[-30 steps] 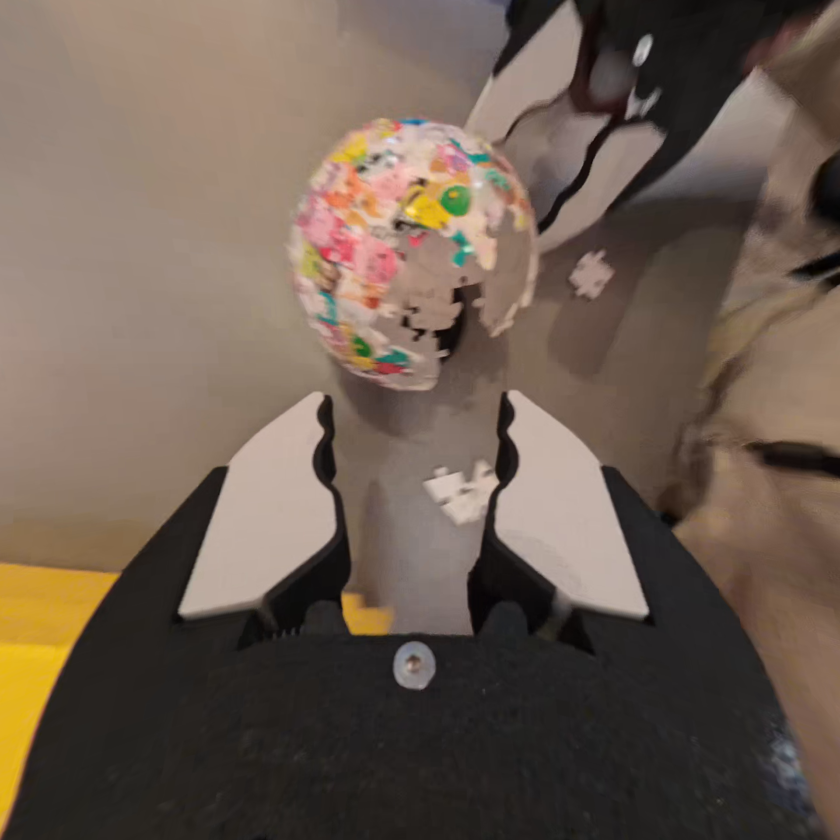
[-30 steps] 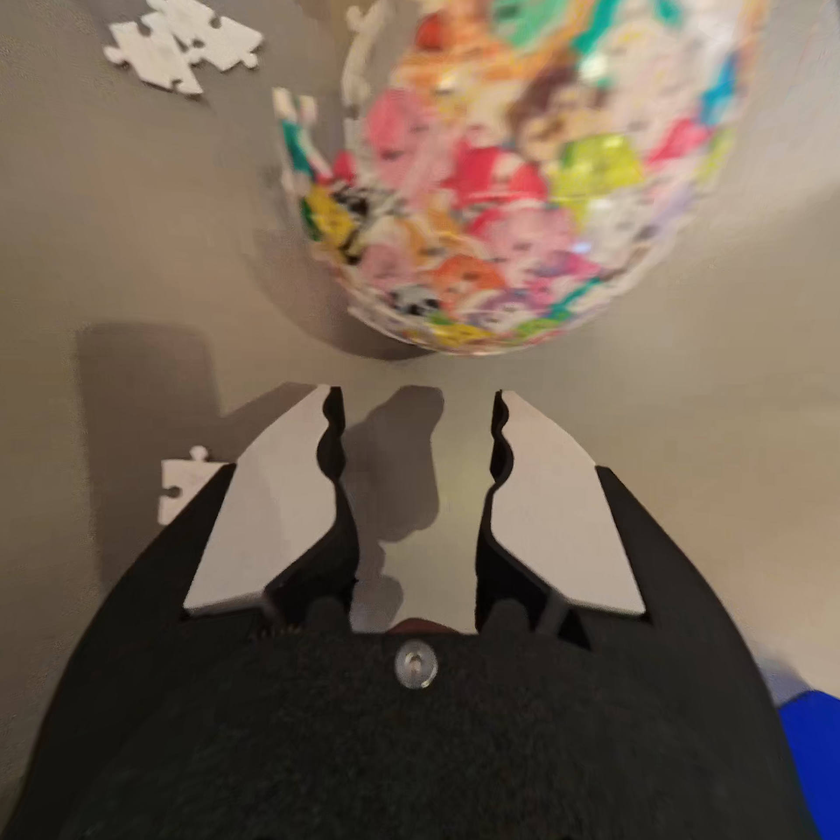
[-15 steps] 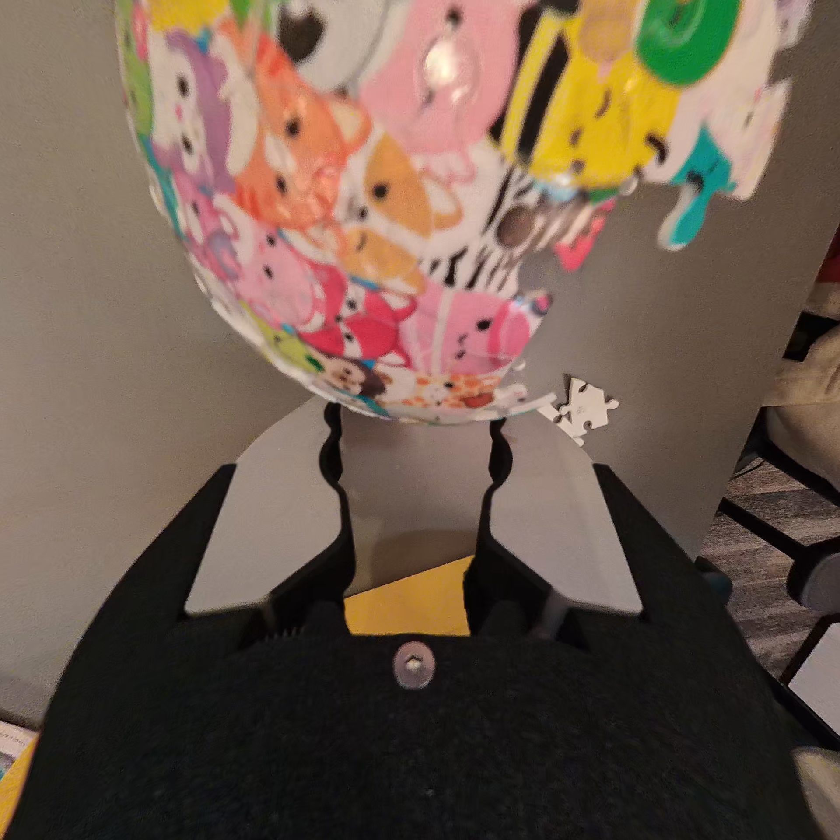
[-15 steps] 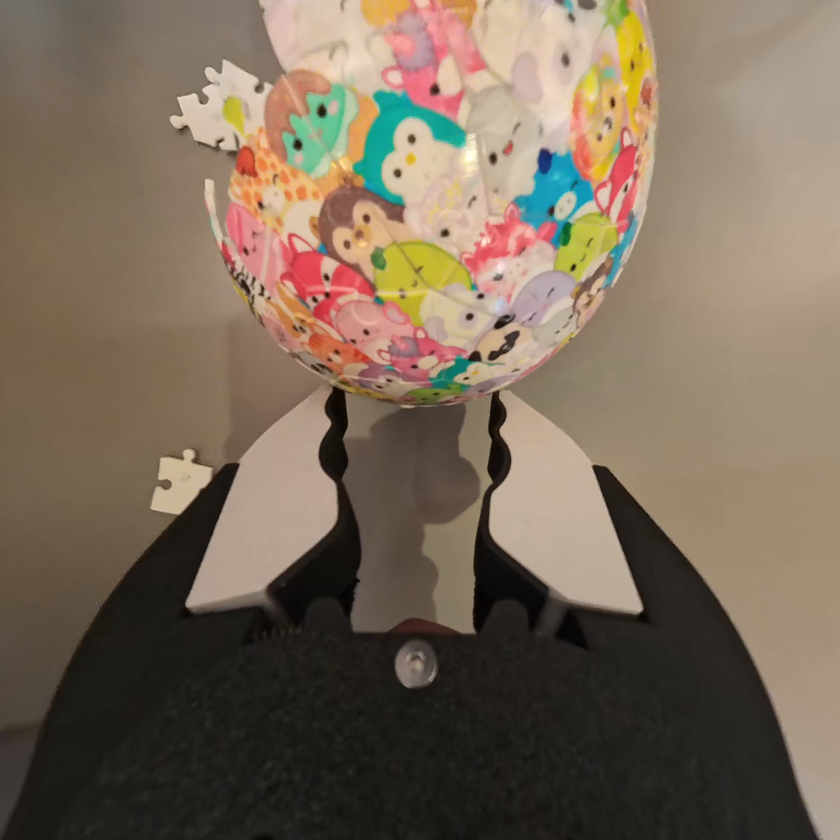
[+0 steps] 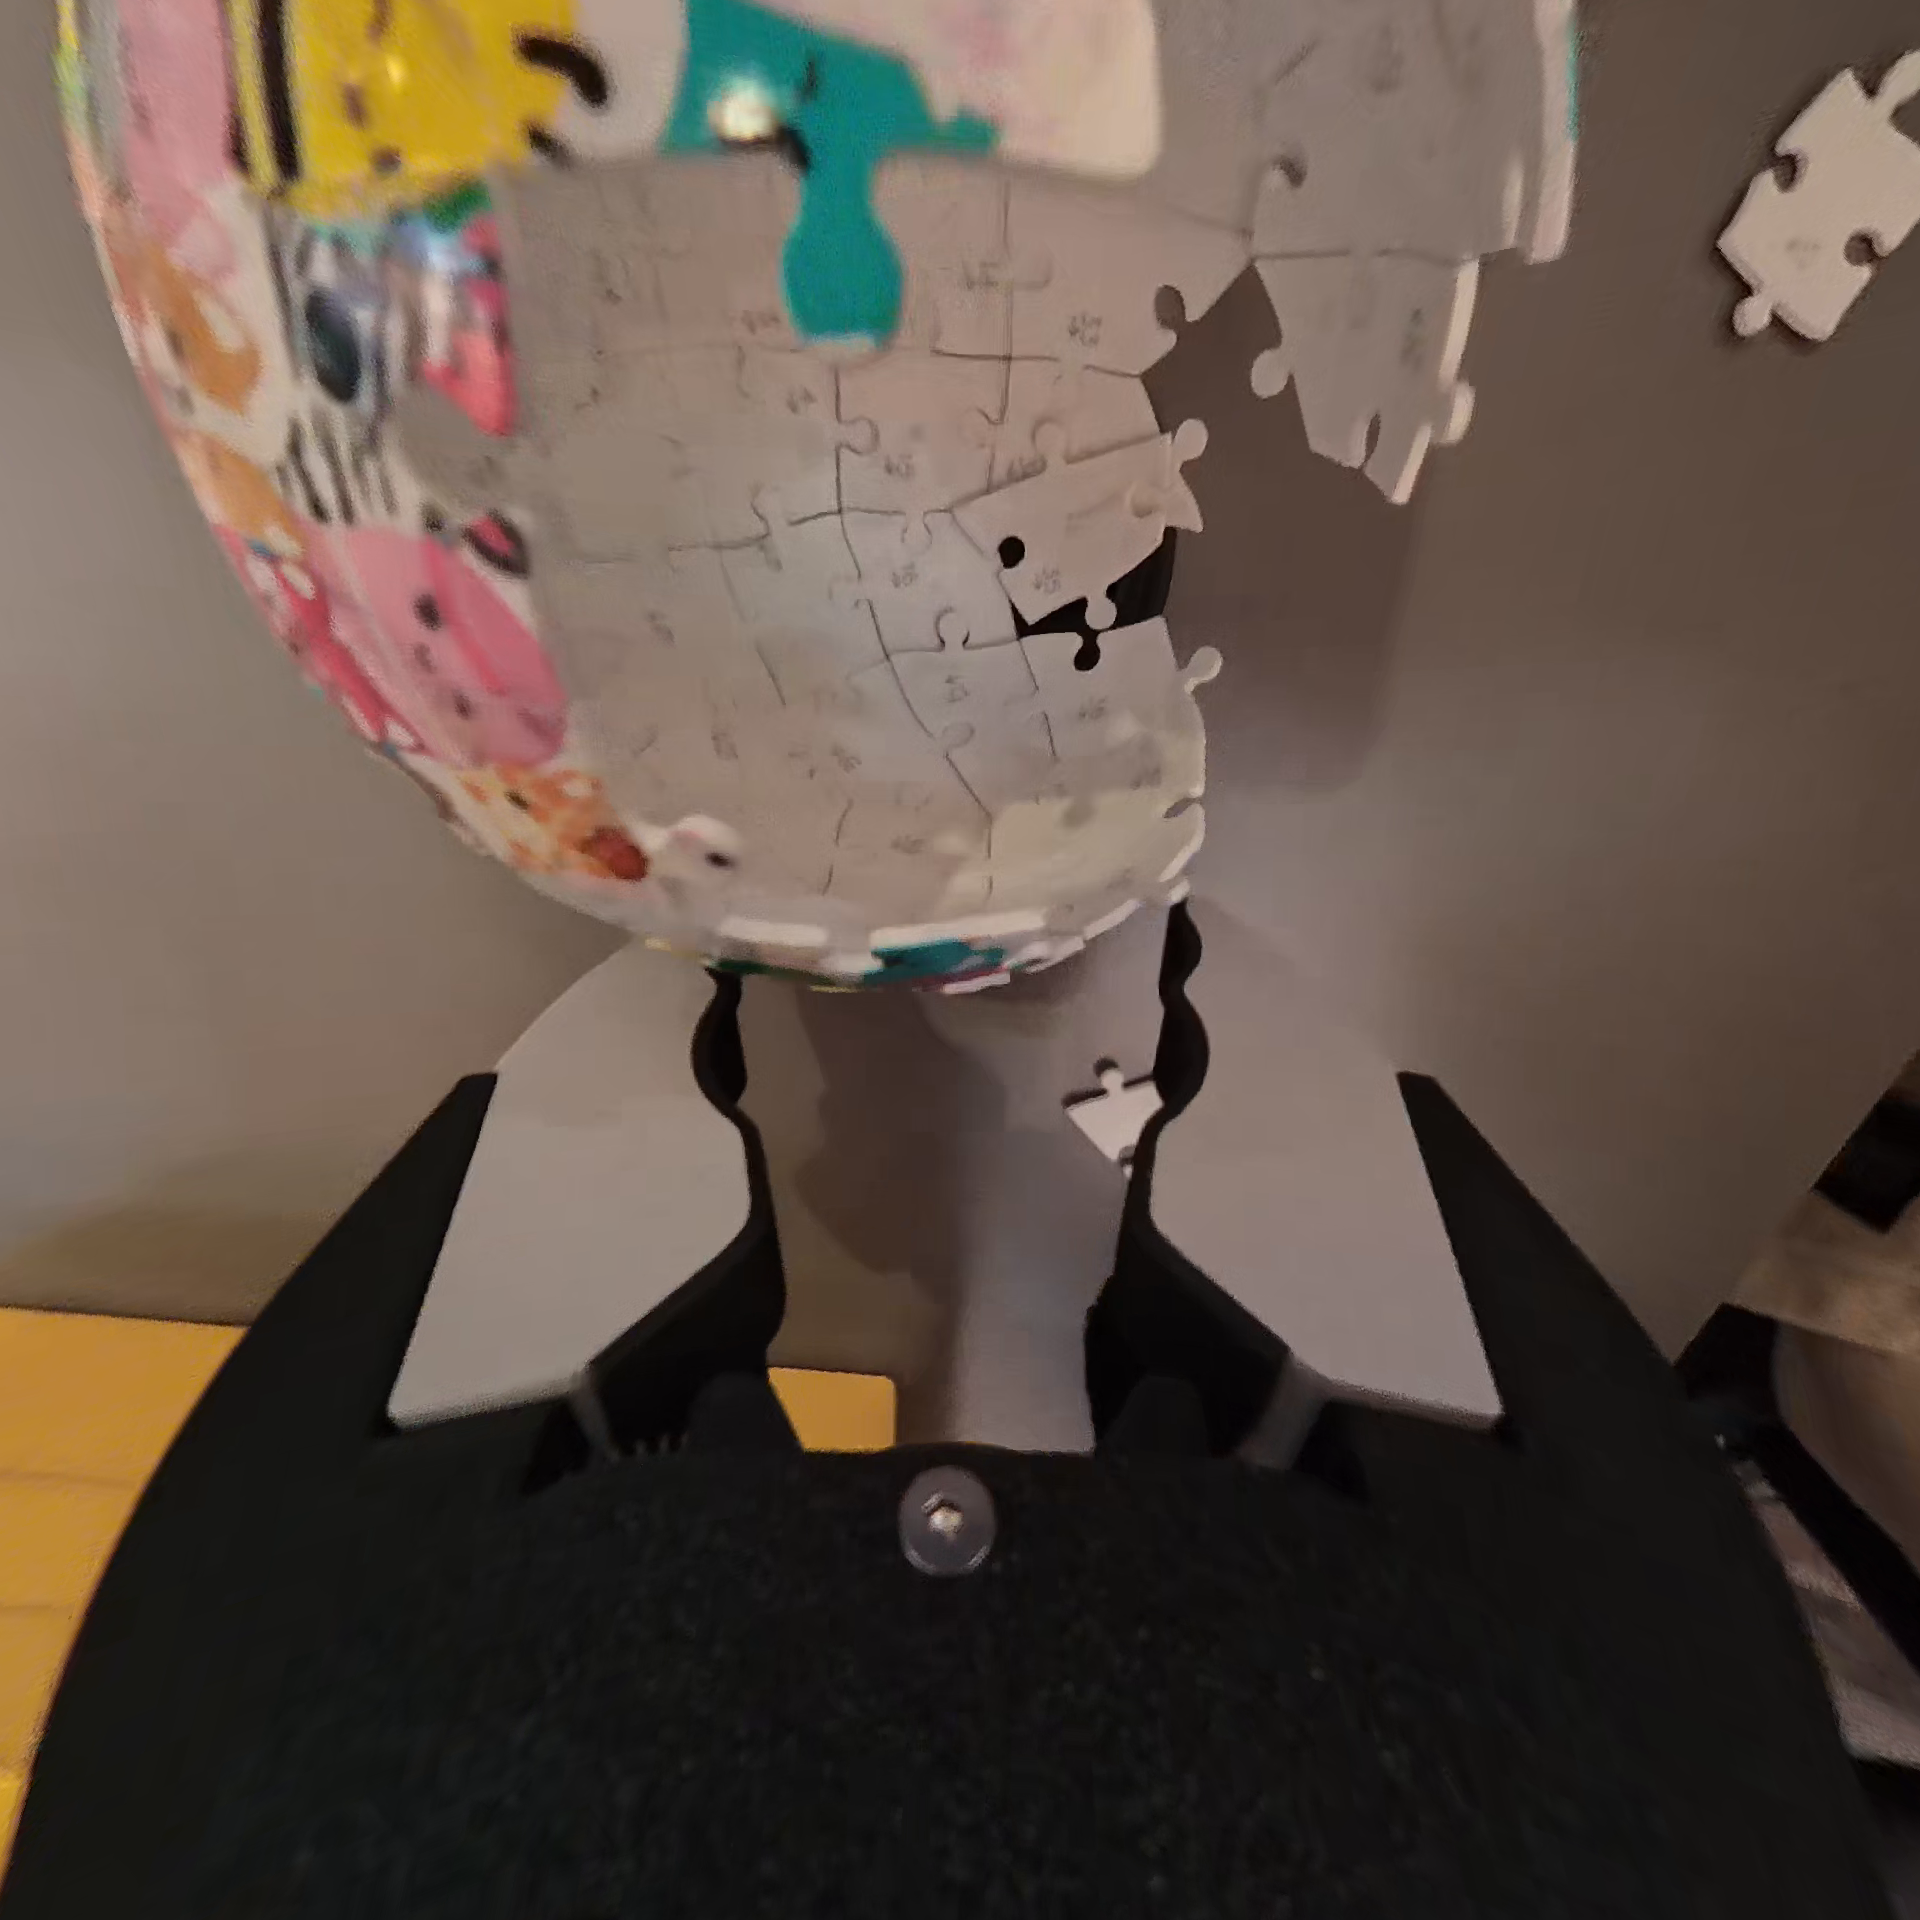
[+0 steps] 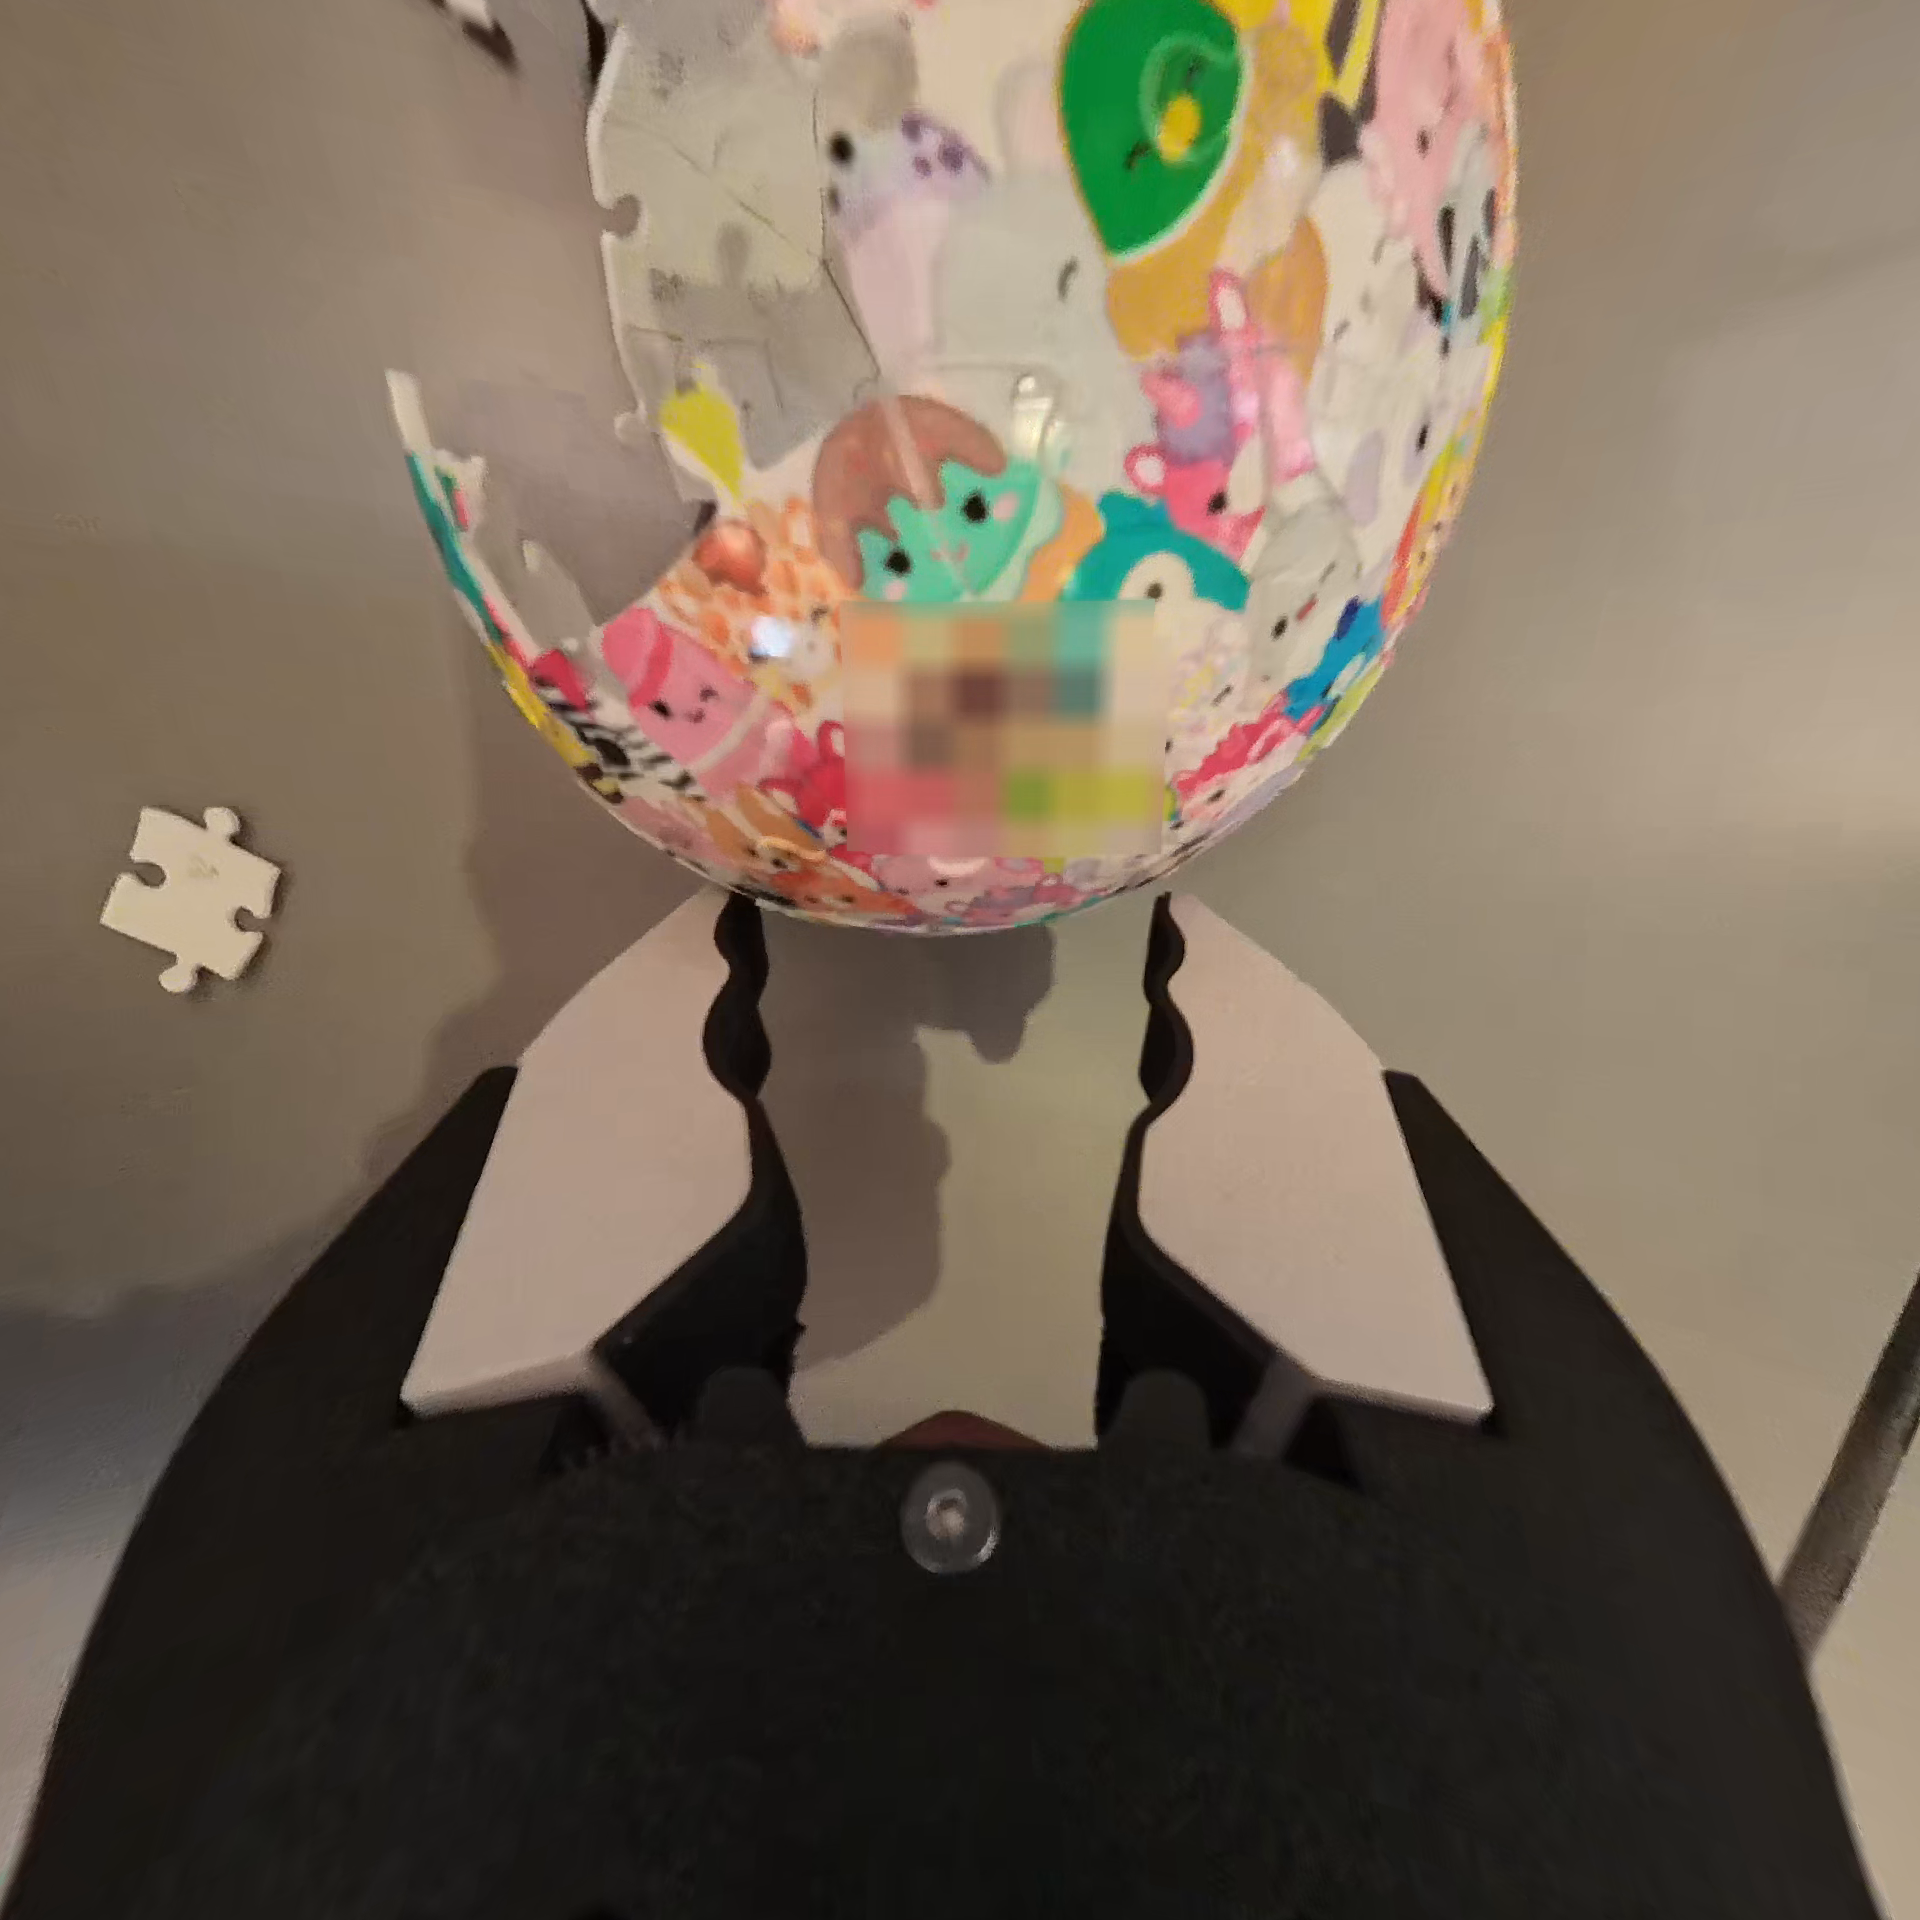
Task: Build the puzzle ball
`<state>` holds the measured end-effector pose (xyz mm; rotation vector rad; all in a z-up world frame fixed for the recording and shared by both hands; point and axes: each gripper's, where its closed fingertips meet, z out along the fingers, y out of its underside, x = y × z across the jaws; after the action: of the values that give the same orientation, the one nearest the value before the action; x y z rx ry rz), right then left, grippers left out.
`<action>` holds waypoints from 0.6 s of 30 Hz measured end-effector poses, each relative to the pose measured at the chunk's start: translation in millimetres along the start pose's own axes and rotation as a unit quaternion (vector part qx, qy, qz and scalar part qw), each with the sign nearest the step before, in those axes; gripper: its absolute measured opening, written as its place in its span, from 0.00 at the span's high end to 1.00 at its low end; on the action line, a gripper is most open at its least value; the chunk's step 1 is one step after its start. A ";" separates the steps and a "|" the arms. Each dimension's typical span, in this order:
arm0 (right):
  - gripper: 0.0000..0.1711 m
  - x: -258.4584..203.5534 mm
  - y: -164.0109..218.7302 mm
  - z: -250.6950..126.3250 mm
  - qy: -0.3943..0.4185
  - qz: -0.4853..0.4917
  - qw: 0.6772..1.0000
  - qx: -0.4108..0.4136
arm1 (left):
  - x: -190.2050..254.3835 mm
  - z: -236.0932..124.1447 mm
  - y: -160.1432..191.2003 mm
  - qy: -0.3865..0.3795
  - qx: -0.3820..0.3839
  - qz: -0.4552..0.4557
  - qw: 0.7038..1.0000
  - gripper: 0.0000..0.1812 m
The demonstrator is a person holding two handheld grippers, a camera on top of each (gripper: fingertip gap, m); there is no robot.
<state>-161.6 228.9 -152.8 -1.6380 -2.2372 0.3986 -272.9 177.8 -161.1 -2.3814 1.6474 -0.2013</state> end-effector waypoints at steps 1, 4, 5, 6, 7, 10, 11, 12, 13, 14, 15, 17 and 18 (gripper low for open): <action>0.59 0.9 1.6 0.0 0.000 -0.003 1.000 -0.006 | -0.1 -0.3 -1.9 -0.005 0.008 -0.010 1.000 0.58; 0.58 2.1 8.4 -3.7 0.014 0.015 1.000 -0.019 | 0.4 -2.8 -1.4 -0.006 0.021 -0.041 0.999 0.59; 0.59 4.5 15.7 -8.0 0.036 0.023 0.998 -0.034 | 0.4 -5.1 1.5 -0.012 0.022 -0.047 0.999 0.58; 0.60 7.4 26.4 -15.4 0.070 0.030 0.995 -0.061 | 1.0 -8.4 4.1 -0.019 0.029 -0.053 0.998 0.58; 0.60 7.0 36.3 -25.8 0.108 0.036 0.989 -0.092 | 2.5 -12.3 6.1 -0.026 0.044 -0.063 0.997 0.59; 0.61 -28.1 23.9 -53.9 0.195 0.043 0.977 -0.079 | 14.9 -24.1 8.6 -0.031 0.124 -0.122 0.984 0.62; 0.64 -48.4 8.0 -56.1 0.206 0.047 0.976 -0.049 | 22.3 -28.7 7.0 -0.028 0.168 -0.144 0.975 0.61; 0.64 -68.2 -10.3 -54.8 0.215 0.052 0.975 -0.018 | 32.5 -34.2 4.8 -0.020 0.218 -0.161 0.962 0.61; 0.64 -85.3 -30.7 -50.3 0.224 0.059 0.973 0.012 | 43.4 -39.9 3.0 -0.008 0.267 -0.177 0.947 0.62; 0.64 -101.2 -51.2 -41.2 0.220 0.071 0.972 0.037 | 53.2 -45.6 2.4 0.002 0.312 -0.190 0.931 0.62; 0.65 -113.7 -68.3 -28.9 0.211 0.086 0.973 0.047 | 61.6 -51.3 3.2 0.007 0.351 -0.196 0.916 0.62; 0.66 -118.1 -84.5 -4.7 0.217 0.101 0.971 0.017 | 67.7 -61.2 9.8 -0.008 0.407 -0.202 0.891 0.62; 0.66 -113.3 -86.3 4.6 0.229 0.097 0.969 -0.011 | 67.3 -65.6 14.5 -0.018 0.425 -0.202 0.882 0.62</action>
<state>-206.2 95.1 -133.0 -1.7531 -1.7547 0.0312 -278.2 102.4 -103.4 -1.9389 0.7450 -0.7662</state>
